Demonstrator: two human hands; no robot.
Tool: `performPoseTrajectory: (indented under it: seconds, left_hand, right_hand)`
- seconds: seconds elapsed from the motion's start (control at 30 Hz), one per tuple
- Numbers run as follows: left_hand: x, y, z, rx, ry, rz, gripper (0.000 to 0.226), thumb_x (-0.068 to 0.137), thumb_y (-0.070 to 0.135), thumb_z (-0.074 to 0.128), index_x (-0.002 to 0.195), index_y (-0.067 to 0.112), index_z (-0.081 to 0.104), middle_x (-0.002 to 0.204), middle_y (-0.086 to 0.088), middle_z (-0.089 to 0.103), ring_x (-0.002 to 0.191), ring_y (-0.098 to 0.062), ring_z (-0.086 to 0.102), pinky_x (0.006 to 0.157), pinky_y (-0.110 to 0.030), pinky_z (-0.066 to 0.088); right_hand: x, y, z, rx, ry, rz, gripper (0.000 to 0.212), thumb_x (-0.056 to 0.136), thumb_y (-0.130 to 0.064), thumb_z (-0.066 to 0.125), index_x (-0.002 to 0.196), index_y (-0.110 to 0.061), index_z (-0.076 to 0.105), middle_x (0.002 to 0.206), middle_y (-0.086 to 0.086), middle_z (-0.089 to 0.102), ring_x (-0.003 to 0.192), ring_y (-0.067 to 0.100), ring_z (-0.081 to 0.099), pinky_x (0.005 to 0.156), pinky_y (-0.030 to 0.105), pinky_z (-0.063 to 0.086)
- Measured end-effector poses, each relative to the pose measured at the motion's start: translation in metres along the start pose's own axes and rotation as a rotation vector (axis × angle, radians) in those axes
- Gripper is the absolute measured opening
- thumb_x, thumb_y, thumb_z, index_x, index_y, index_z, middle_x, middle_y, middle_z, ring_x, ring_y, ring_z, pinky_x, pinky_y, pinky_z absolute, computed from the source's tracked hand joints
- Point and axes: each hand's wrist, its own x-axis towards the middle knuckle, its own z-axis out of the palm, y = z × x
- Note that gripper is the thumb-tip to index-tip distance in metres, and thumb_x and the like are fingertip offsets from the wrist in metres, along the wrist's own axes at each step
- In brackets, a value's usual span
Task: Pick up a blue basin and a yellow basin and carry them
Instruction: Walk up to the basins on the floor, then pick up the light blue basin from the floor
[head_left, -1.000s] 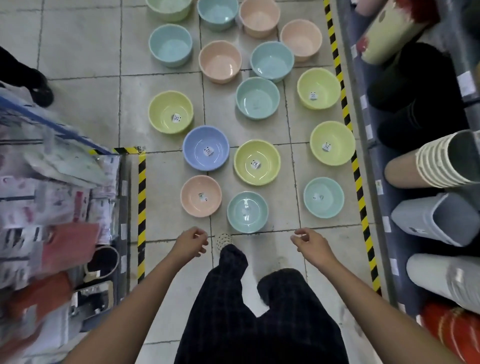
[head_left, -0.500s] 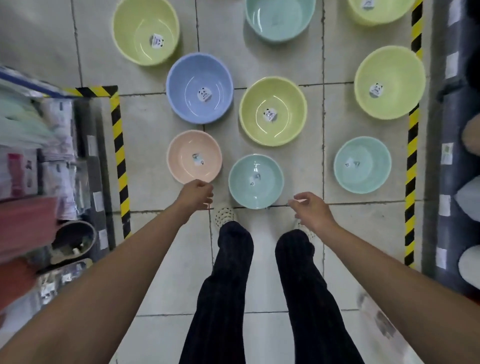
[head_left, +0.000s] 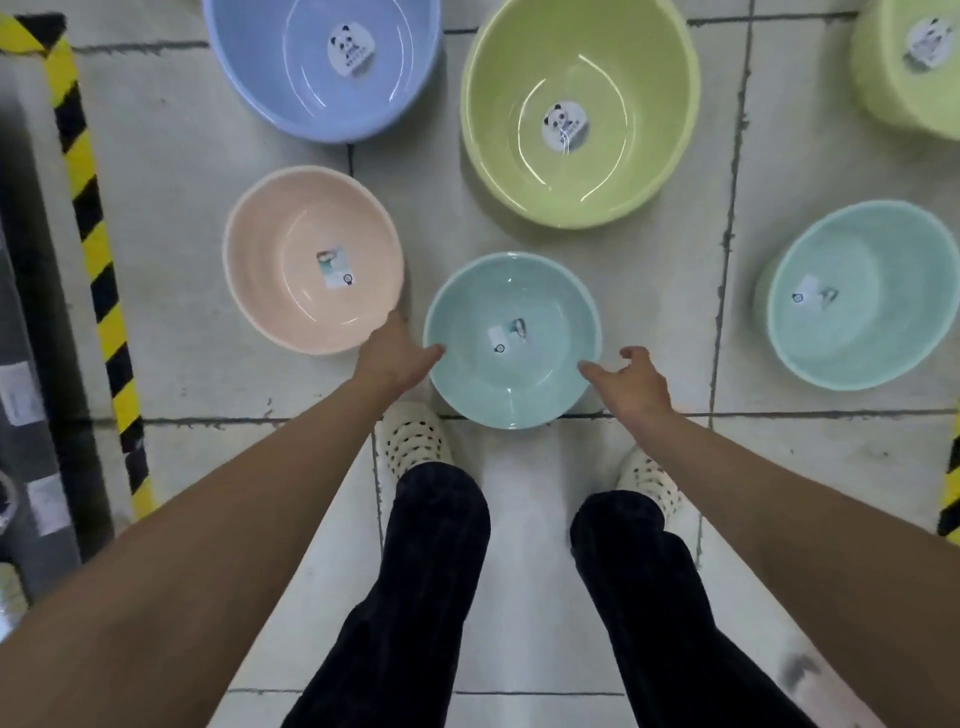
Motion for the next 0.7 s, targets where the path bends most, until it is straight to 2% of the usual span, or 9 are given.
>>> performPoseTrajectory:
  seconds: [0.1,0.17,0.27,0.37,0.47,0.53,0.6,0.63,0.7]
  left_hand:
    - [0.028,-0.005,0.032,0.052,0.043,0.015,0.067,0.088,0.032,0.070,0.141,0.003,0.041,0.136,-0.019,0.057,0.124,-0.038,0.055,0.094,-0.040,0.047]
    - [0.042,-0.006,0.048,0.032,0.047,0.012,0.055,0.090,0.019,0.067,0.137,0.002,0.044,0.128,-0.019,0.061,0.117,-0.037,0.058,0.081,-0.035,0.044]
    - [0.061,-0.012,0.059,-0.038,0.081,0.005,0.044,0.089,0.007,0.066,0.131,0.002,0.054,0.123,-0.018,0.066,0.112,-0.035,0.062,0.077,-0.030,0.040]
    - [0.071,-0.019,0.060,-0.070,0.111,0.035,0.035,0.090,0.014,0.068,0.124,0.003,0.065,0.118,-0.015,0.072,0.107,-0.034,0.067,0.086,-0.034,0.051]
    - [0.065,-0.013,0.058,-0.119,0.134,0.116,0.031,0.092,0.020,0.066,0.121,0.008,0.071,0.113,-0.012,0.075,0.103,-0.032,0.070,0.092,-0.044,0.055]
    - [0.047,0.007,0.056,-0.124,0.152,0.202,0.030,0.093,0.018,0.065,0.121,0.010,0.072,0.111,-0.006,0.076,0.101,-0.026,0.070,0.087,-0.033,0.054]
    - [0.026,0.034,0.056,-0.095,0.165,0.266,0.031,0.096,0.018,0.062,0.126,0.013,0.071,0.104,0.006,0.070,0.096,-0.015,0.065,0.074,-0.019,0.043]
    - [0.015,0.049,0.055,-0.076,0.169,0.291,0.032,0.097,0.019,0.061,0.128,0.015,0.070,0.103,0.009,0.067,0.095,-0.012,0.063,0.072,-0.018,0.040]
    - [0.001,0.082,0.055,-0.082,0.145,0.366,0.033,0.097,0.020,0.061,0.128,0.018,0.070,0.108,0.008,0.072,0.099,-0.014,0.067,0.076,-0.023,0.045]
  right_hand:
    - [0.040,0.008,0.018,0.002,-0.004,0.018,0.073,0.094,-0.035,0.066,0.155,-0.014,0.032,0.144,0.016,0.054,0.125,0.034,0.057,0.099,0.040,0.051]
    - [0.061,0.016,0.029,0.003,0.021,-0.030,0.060,0.096,-0.024,0.060,0.151,-0.016,0.038,0.136,0.015,0.061,0.117,0.034,0.061,0.091,0.035,0.051]
    - [0.082,0.027,0.038,0.028,0.067,-0.084,0.047,0.096,-0.014,0.053,0.143,-0.017,0.049,0.126,0.012,0.066,0.101,0.030,0.061,0.082,0.030,0.046]
    - [0.092,0.039,0.039,0.012,0.070,-0.123,0.034,0.096,-0.014,0.057,0.130,-0.011,0.059,0.118,0.013,0.068,0.092,0.024,0.056,0.079,0.029,0.043]
    - [0.093,0.054,0.032,0.033,0.132,-0.166,0.025,0.096,-0.020,0.058,0.116,-0.006,0.061,0.107,0.016,0.069,0.093,0.032,0.064,0.080,0.039,0.053]
    - [0.085,0.062,0.017,0.064,0.178,-0.158,0.024,0.098,-0.024,0.056,0.113,-0.005,0.059,0.104,0.018,0.068,0.095,0.037,0.064,0.082,0.047,0.055]
    - [0.073,0.071,-0.005,0.102,0.209,-0.151,0.025,0.099,-0.027,0.054,0.113,-0.005,0.057,0.104,0.020,0.067,0.096,0.039,0.065,0.083,0.051,0.056]
    - [0.067,0.074,-0.019,0.122,0.226,-0.152,0.026,0.100,-0.027,0.054,0.113,-0.005,0.056,0.105,0.020,0.067,0.097,0.039,0.065,0.083,0.049,0.056]
    - [0.056,0.080,-0.051,0.159,0.272,-0.152,0.026,0.100,-0.025,0.054,0.115,-0.003,0.056,0.108,0.021,0.067,0.098,0.037,0.064,0.082,0.043,0.054]
